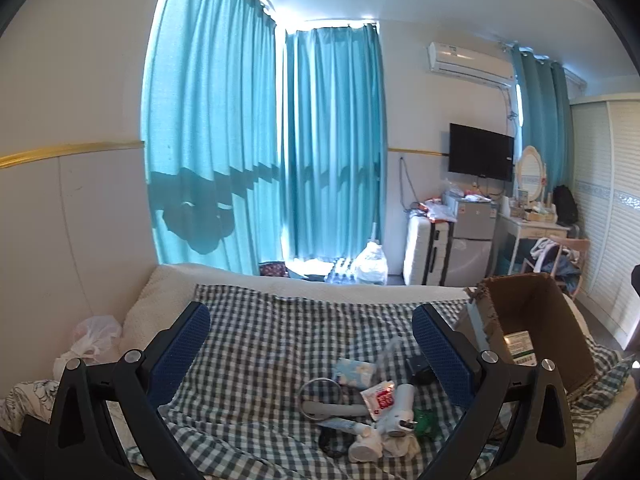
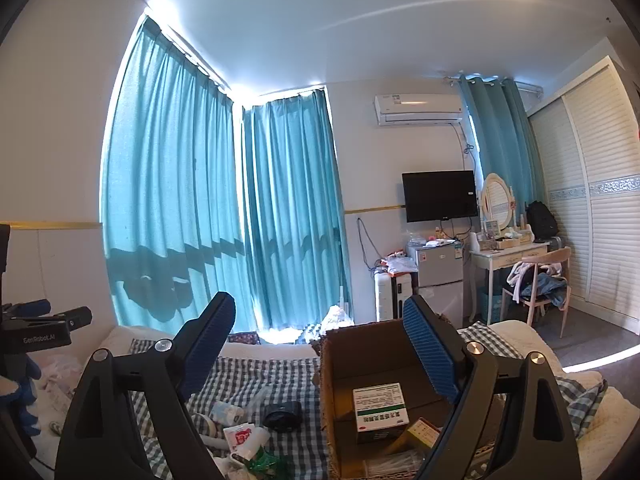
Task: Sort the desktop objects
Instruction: 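Move both tools back over the remaining items on the bed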
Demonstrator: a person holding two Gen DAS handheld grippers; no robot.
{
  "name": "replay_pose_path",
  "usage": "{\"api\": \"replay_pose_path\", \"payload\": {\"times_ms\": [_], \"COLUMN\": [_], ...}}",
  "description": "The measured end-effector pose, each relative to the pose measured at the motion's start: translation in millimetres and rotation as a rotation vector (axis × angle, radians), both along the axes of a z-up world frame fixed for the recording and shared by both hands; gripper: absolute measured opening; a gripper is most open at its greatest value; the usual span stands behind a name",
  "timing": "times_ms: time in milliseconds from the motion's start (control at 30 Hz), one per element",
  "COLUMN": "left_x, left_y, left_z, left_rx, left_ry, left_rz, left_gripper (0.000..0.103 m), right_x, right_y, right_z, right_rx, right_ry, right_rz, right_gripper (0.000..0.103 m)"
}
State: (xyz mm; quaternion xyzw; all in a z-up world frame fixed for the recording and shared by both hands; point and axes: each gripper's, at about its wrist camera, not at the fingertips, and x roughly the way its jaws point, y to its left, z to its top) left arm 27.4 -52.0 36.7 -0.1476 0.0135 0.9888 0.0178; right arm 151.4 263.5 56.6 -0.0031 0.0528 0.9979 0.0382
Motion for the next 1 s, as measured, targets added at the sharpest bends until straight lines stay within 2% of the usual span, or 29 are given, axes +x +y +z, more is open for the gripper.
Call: {"api": "replay_pose_path", "payload": {"times_ms": [133, 400, 667, 767, 833, 933, 1000], "left_x": [-4.0, -34.4, -60.5, -69.4, -79.2, -97.1, -103.1], "left_y": [-8.7, -18.8, -17.1, -17.9, -20.5, -35.4, -42.1], "left_z": [-5.8, -35.9, -69.7, -81.8, -89.1, -100.6, -106.9], "left_rx": [-0.009, -0.055, -0.173, -0.183, -0.159, -0.047, 0.005], "left_ry": [-0.003, -0.074, -0.136, -0.141, -0.158, -0.204, -0.206], "left_rz": [0.010, 0.036, 0.081, 0.057, 0.037, 0.032, 0.012], "left_gripper": [0.103, 0.103, 0.103, 0.103, 0.103, 0.103, 0.103], "right_x": [-6.4, -26.6, -51.7, -64.1, -71.8, -83.8, -93.0], "right_y": [-8.5, -31.7, -63.4, -73.6, -79.2, -87.0, -88.4], "right_z": [-4.4, -19.4, -44.4, -58.2, -67.5, -84.3, -96.2], "right_rx": [0.008, 0.036, 0.104, 0.129, 0.157, 0.214, 0.222], "right_ry": [-0.011, -0.038, -0.085, -0.112, -0.122, -0.137, -0.152], "right_rz": [0.015, 0.055, 0.123, 0.123, 0.077, 0.087, 0.080], "right_gripper": [0.091, 0.096, 0.098, 0.099, 0.099, 0.099, 0.099]}}
